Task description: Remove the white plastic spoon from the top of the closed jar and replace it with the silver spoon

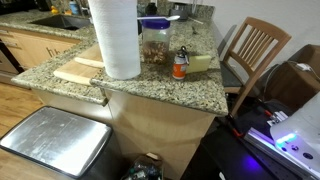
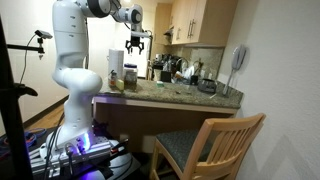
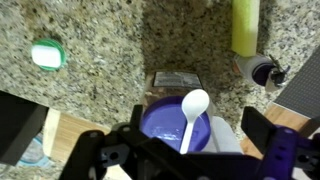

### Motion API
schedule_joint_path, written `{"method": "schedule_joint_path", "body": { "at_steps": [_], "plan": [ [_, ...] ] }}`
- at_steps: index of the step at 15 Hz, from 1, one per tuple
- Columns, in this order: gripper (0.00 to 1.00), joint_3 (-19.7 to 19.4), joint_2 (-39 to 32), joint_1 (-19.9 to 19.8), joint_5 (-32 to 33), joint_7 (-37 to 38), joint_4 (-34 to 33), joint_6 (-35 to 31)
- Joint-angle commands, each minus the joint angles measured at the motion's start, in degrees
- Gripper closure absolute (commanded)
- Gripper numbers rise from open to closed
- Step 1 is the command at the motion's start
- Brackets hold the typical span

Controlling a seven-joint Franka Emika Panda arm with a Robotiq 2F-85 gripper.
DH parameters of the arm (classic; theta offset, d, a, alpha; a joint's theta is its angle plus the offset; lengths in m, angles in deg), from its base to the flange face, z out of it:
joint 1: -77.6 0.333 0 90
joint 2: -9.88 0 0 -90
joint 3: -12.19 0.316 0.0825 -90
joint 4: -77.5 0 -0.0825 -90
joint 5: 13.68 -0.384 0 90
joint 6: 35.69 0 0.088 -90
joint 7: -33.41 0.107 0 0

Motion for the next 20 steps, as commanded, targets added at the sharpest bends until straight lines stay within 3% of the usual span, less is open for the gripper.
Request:
{"method": "schedule_joint_path", "body": {
  "at_steps": [1, 3, 8, 14, 19, 20],
  "plan": [
    [0.0, 0.88, 0.82, 0.84, -5.27, -8.64, 3.58, -2.94],
    [0.0, 1.22, -0.13, 0.69, -3.42, -5.25, 1.38, -1.25],
    [0.0, 2.05, -2.77, 1.09, -1.41, -2.74, 2.45, -4.13],
    [0.0, 3.68, -8.62, 1.5, -1.73, -0.2, 0.38, -8.82],
    [0.0, 4.62, -9.72, 1.49, -2.23, -0.62, 1.24, -8.05],
    [0.25, 4.67, -9.85, 1.4, -2.18, -0.65, 1.27, -7.95]
  ]
}}
